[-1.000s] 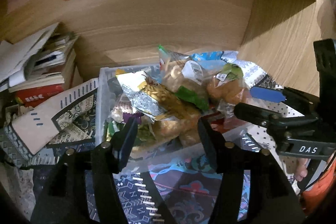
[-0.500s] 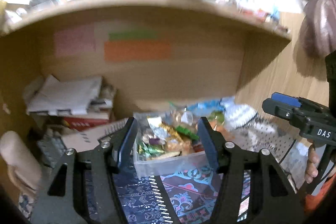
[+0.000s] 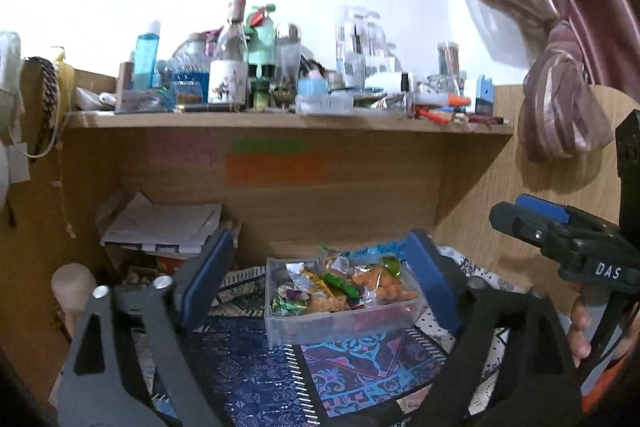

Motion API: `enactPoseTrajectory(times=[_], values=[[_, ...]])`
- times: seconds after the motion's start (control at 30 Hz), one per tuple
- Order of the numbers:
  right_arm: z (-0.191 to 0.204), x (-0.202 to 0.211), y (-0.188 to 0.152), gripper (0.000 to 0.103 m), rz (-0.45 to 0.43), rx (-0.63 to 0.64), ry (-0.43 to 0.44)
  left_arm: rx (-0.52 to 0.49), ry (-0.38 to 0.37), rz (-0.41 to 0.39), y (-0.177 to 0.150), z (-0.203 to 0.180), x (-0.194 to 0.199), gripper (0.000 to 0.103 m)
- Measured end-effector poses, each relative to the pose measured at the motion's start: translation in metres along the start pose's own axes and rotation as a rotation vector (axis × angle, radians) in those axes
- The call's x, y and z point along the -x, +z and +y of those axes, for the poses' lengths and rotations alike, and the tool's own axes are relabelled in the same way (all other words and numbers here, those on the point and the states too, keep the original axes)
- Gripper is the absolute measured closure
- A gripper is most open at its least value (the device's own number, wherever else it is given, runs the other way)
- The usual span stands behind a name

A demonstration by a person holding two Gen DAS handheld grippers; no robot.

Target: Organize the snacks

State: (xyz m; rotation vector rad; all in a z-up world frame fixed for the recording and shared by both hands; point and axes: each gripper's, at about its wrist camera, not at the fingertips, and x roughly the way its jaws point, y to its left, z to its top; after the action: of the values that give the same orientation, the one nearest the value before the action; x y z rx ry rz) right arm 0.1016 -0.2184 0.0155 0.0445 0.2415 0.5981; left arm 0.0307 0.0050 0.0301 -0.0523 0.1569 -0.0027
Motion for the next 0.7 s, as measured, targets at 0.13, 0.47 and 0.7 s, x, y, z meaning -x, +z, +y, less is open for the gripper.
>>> enactPoseTrajectory(times=[0.13, 0.47, 0.7], values=[[0.005, 0.012, -0.002, 0.006, -0.023, 0.003, -0.010, -0.003, 0.010, -0.018, 0.001, -0.003, 0.012, 0.002], [0.009, 0.021, -0.005, 0.000, -0.042, 0.019, -0.036, -0.018, 0.018, -0.025, -0.003, -0.008, 0.019, 0.000], [0.011, 0.021, -0.005, 0.000, -0.043, 0.023, -0.036, -0.024, 0.018, -0.030, -0.004, -0.009, 0.021, 0.000]])
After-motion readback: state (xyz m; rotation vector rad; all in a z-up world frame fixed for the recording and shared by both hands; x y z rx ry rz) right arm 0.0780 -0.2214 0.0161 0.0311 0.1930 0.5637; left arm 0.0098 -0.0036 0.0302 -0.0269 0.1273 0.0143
